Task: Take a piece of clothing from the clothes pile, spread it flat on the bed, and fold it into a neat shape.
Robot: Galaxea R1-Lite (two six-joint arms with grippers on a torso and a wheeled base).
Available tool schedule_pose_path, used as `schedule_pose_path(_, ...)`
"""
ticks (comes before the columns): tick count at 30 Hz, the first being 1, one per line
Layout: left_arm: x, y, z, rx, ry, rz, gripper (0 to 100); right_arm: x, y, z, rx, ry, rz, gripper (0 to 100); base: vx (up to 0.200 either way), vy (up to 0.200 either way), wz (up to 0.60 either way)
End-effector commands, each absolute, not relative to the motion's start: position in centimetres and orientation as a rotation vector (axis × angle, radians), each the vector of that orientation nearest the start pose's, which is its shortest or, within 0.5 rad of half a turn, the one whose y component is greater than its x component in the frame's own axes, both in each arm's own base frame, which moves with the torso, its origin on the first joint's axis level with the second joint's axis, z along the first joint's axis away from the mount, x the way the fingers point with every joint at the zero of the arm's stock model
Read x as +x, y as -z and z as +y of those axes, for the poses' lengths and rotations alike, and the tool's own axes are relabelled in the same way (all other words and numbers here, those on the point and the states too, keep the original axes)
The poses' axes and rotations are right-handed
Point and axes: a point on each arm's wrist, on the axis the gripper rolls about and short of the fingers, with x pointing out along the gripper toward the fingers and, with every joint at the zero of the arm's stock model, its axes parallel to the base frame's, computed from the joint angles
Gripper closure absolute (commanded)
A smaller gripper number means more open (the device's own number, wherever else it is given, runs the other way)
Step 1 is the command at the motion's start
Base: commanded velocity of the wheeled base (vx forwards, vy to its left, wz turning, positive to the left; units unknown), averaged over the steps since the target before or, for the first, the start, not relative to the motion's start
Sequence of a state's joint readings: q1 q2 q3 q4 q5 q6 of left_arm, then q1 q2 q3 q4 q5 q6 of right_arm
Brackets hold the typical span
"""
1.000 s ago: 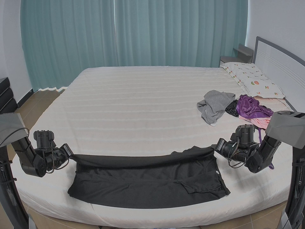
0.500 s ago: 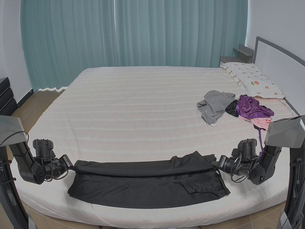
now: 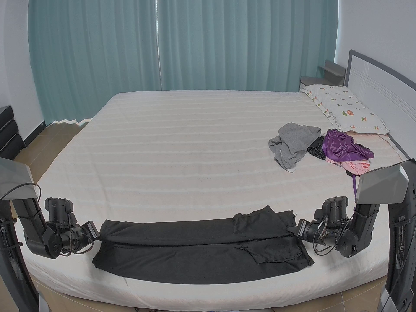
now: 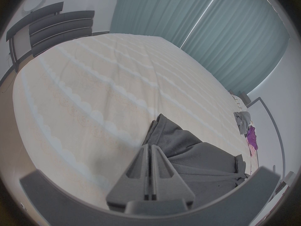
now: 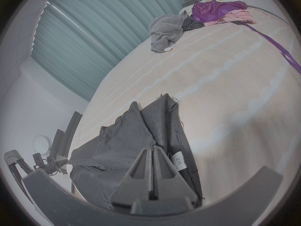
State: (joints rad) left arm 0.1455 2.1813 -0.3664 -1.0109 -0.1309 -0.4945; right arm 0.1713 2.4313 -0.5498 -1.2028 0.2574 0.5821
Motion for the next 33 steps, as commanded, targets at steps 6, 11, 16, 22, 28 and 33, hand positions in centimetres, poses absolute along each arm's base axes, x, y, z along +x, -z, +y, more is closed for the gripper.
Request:
schedule_pose_path(6, 26.7, 2.5, 3.3, -0.574, -0.212, 0.828, 100, 31.8, 6.2, 5.9, 0.571, -0.180, 0.795, 100, 0.000, 0.000, 0.00)
schedule_pose_path(11, 26.7, 2.6, 3.2, -0.573, -0.208, 0.832, 0, 31.9, 6.0, 5.9, 0.558, -0.187, 0.785, 0, 0.000, 0.000, 0.00)
schedule_pose_path(16, 27.2, 2.2, 3.2, -0.577, -0.207, 0.806, 0, 32.3, 4.6, 5.8, 0.572, -0.195, 0.743, 0, 0.000, 0.000, 0.00)
schedule_pose_path(22, 29.6, 1.5, 3.5, -0.611, -0.202, 0.722, 0, 33.8, 3.8, 5.7, 0.643, -0.185, 0.685, 0, 0.000, 0.000, 0.00)
schedule_pose_path(28, 33.0, 2.1, 3.8, -0.634, -0.197, 0.669, 0, 35.4, 4.3, 5.2, 0.750, -0.139, 0.670, 0, 0.000, 0.000, 0.00)
schedule_pose_path(33, 34.7, 2.4, 2.9, -0.625, -0.172, 0.703, 0, 35.8, 5.4, 4.8, 0.755, -0.122, 0.672, 0, 0.000, 0.000, 0.00)
